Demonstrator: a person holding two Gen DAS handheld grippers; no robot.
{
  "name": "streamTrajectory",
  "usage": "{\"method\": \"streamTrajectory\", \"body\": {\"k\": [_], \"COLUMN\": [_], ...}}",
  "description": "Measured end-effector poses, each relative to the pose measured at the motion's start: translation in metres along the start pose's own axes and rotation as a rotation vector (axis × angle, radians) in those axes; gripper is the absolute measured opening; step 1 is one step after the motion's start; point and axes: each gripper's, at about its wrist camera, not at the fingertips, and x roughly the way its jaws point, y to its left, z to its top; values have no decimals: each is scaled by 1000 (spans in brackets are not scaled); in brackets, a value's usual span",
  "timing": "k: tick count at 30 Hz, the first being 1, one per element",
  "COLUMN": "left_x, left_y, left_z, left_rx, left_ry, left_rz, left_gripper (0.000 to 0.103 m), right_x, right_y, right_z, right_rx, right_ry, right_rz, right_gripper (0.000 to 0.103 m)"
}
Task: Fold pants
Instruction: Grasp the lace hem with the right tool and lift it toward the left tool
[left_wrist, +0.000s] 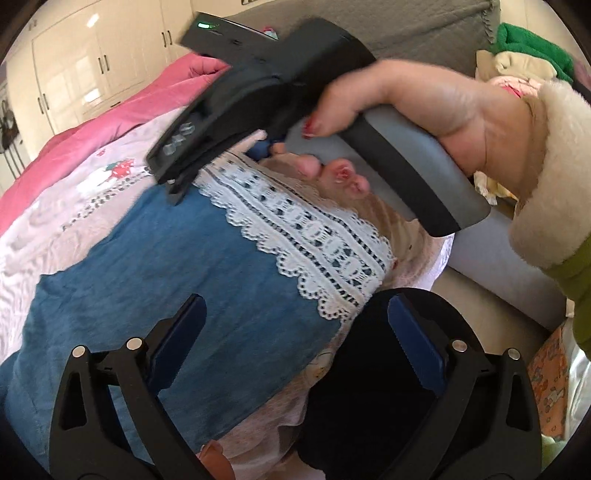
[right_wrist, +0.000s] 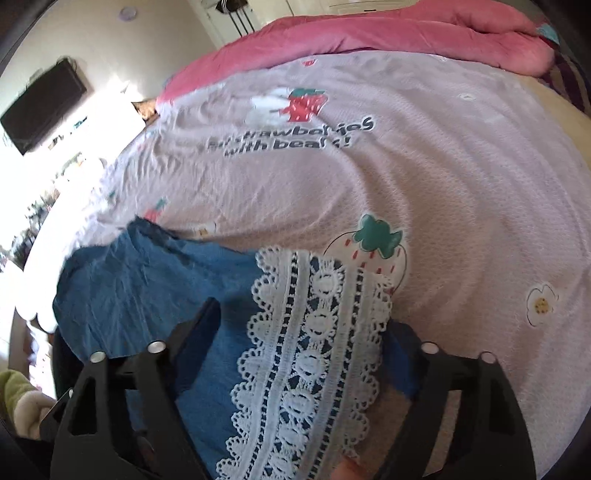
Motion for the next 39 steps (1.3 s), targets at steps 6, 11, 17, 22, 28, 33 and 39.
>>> {"method": "streamTrajectory", "body": {"k": [6, 11, 17, 22, 28, 33, 39], "left_x": [12, 11, 21, 37, 24, 4, -35], "left_y": [-1, -11, -33, -43, -22, 18, 59], "left_z": [-5, -8, -10, -13, -6, -6, -20], "left_rx": [0, 38, 141, 222, 120, -69, -230], "left_ry": [6, -13, -18, -2, -11, -35, -123], "left_rz": [-9, -19, 19, 153, 94, -73, -184], "left_gripper": [87, 83, 73, 51, 13, 9, 9], "right_x": [-1, 3, 8, 9, 4, -5, -11], "right_y": [12, -8, -2, -2, 2, 15, 50], "right_z": [1, 0, 0, 2, 3, 10, 27], "right_rx": [-44, 32, 22, 36, 63, 62, 26], "right_ry": [6, 23, 49, 65, 61, 58, 63], "right_rz": [16, 16, 24, 54, 94, 79, 29], "right_gripper": [61, 73, 56, 40, 26, 26, 26]}}
